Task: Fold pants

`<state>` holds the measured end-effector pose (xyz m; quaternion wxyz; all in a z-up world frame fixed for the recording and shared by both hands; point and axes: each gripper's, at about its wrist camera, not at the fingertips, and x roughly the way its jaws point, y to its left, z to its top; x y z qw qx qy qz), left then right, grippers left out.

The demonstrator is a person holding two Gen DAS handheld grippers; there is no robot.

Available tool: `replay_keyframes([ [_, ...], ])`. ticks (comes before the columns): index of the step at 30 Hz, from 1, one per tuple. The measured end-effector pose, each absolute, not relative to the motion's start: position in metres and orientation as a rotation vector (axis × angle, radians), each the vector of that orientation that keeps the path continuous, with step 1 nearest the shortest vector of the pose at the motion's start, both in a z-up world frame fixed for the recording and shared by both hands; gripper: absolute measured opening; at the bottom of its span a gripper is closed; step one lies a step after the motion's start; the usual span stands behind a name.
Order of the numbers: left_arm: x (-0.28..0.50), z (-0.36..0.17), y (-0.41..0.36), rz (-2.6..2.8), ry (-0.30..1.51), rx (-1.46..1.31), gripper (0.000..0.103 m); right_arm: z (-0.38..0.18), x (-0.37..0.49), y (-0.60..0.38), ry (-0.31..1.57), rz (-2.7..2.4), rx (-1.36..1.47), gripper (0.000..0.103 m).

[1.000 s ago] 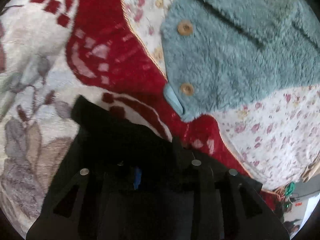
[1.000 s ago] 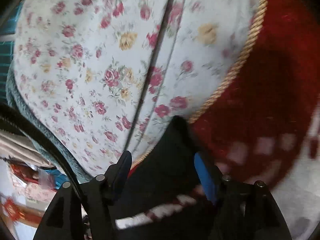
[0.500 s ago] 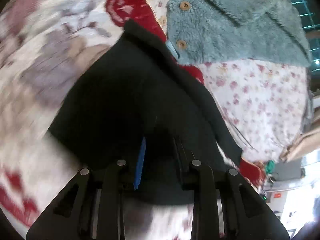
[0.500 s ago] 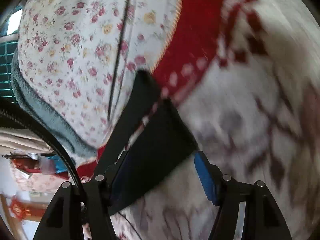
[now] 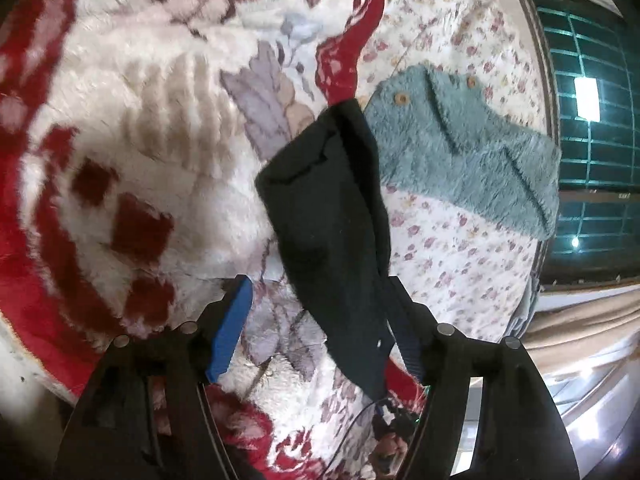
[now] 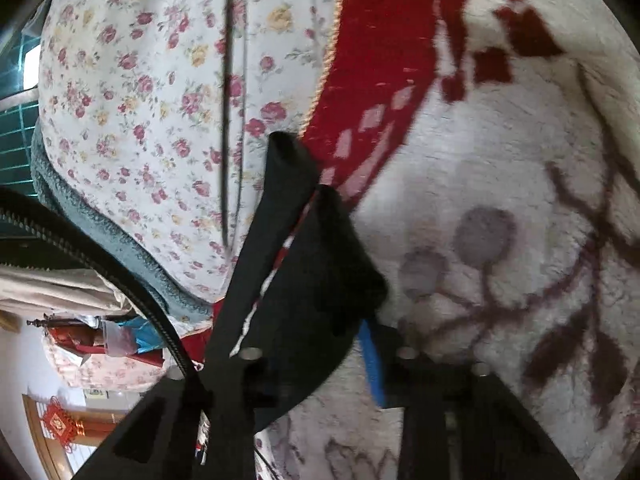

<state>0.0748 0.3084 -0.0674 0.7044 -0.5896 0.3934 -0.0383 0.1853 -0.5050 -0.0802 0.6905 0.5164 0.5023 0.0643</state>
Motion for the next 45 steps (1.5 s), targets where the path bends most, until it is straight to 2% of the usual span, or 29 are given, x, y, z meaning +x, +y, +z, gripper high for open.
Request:
replay_keyframes([
  [11,0.14,-0.08,0.303,-0.036,0.913,-1.193,0.066,-0.069,0.191,-0.495,1.116,0.169,0.993,0.007],
  [12,0.144,-0.08,0.304,-0.03,0.914,-1.166,0.061,-0.067,0.191,-0.494,1.108,0.174,0.986,0.007],
  [13,0.148,-0.079,0.303,-0.017,0.915,-1.127,0.032,-0.064,0.192,-0.493,1.096,0.179,0.974,0.006],
  [14,0.15,-0.079,0.302,0.005,0.935,-1.09,0.011,-0.061,0.19,-0.492,1.086,0.175,0.961,0.006],
  [15,0.152,-0.08,0.3,0.019,0.959,-1.062,0.01,-0.057,0.188,-0.492,1.08,0.166,0.947,0.006],
  [21,0.127,-0.041,0.294,0.027,0.869,-0.96,0.009,-0.008,0.147,-0.49,0.986,0.099,0.876,0.004],
  [28,0.074,-0.002,0.307,-0.007,0.816,-0.952,0.009,0.016,0.069,-0.486,1.047,0.042,0.877,0.004],
  [30,0.065,-0.007,0.317,0.022,0.828,-0.959,0.009,0.012,0.052,-0.482,1.095,0.047,0.88,0.004],
  [36,0.036,-0.07,0.351,0.139,0.931,-1.202,0.011,-0.03,0.032,-0.456,1.313,0.038,0.977,0.004],
  [39,0.016,-0.091,0.351,0.216,1.032,-1.268,0.019,-0.029,0.027,-0.462,1.336,-0.054,0.95,0.016],
  [41,0.002,-0.092,0.356,0.226,1.008,-1.304,0.019,-0.011,0.022,-0.478,1.269,-0.162,0.938,0.038],
  [43,-0.012,-0.075,0.362,0.32,0.959,-1.262,0.019,0.016,0.025,-0.486,1.178,-0.196,0.87,0.043],
  [45,-0.021,-0.049,0.362,0.395,0.86,-1.198,0.019,0.039,0.039,-0.484,1.117,-0.168,0.81,0.043],
])
